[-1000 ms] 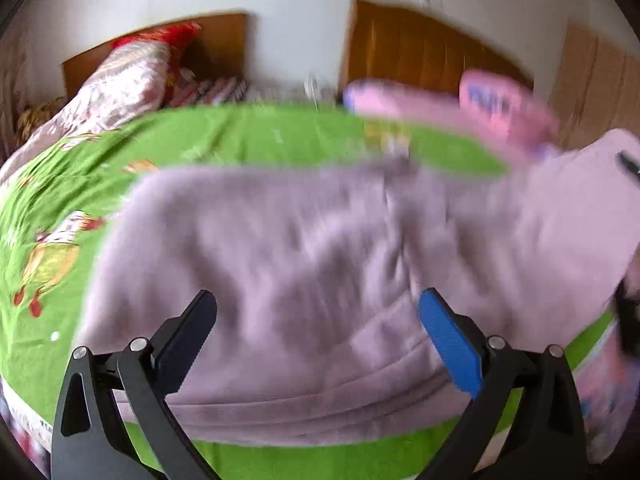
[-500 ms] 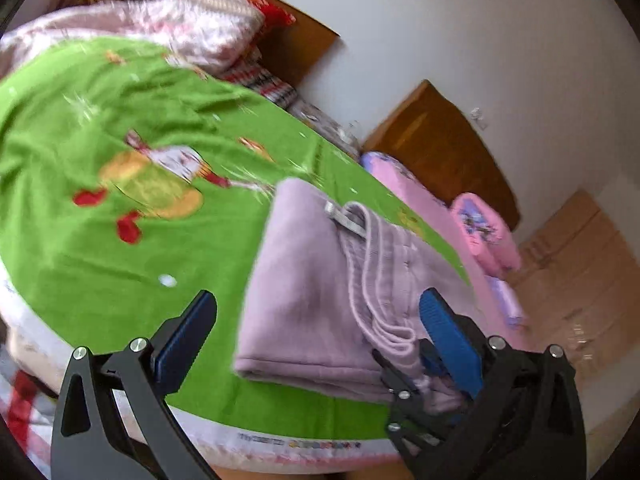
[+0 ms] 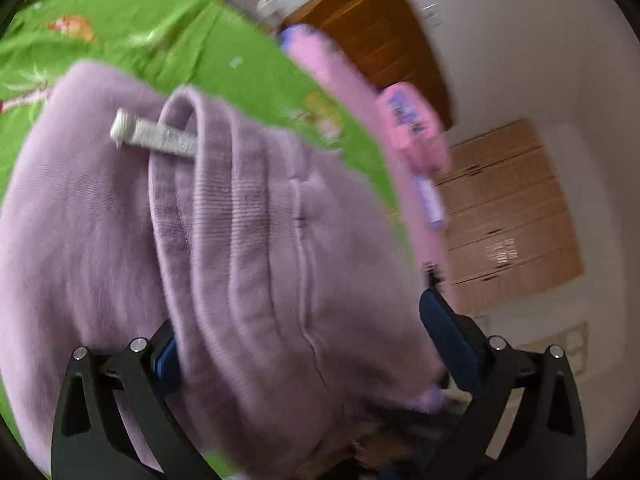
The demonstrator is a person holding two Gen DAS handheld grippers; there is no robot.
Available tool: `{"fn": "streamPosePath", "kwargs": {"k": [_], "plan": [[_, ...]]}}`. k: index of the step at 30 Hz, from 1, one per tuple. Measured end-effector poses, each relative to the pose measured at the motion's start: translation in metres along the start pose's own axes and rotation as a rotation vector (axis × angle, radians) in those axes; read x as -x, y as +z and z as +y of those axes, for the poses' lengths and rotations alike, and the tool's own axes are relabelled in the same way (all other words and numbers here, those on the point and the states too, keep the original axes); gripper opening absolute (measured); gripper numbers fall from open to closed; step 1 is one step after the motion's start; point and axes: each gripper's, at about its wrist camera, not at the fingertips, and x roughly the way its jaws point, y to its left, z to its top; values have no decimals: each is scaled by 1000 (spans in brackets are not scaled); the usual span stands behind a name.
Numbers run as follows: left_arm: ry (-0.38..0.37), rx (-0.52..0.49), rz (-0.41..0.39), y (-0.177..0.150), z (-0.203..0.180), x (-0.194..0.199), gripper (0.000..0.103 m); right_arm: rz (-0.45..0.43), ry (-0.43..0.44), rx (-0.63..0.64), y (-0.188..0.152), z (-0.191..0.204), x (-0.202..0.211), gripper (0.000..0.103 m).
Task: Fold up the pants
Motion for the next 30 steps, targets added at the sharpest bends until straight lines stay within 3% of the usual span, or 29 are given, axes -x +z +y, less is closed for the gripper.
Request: {"fn": "streamPosePath", "kwargs": {"k": [3,6,9,13,15,25,26,27,28,30], "plan": [[19,-27,-6,-2,-2,-5,101,-22,0,-54,-9,-22,27,75],[10,-26,-25,-11,-2,0,101,-11,-27,-266,-37,-76,55,78],[7,-32,-28,-15,1,3,101,32,-51,-477,-87,-120,80,86],[15,-27,-21,-16,3,8,101,212,-48,-666,-158,-141,82,86],[29,-30,-13,-11,0,2,101,259,-12,-747,-176,-142,77,86],[76,-76,-25,-12,-15,-12,101,389,-53,-685,-160,-125,33,86],[89,-71,-33,-13,-16,-13,89,406,-62,-679,-161,-123,28,86],[131,-68,-39,-13,-18,-14,68,427,-80,-664,-161,-121,25,86],[203,-94,-42,-12,-27,-12,29,435,-96,-649,-161,-120,23,86],[185,-163,-65,-8,-48,2,24,443,-126,-624,-158,-118,23,86]]}}
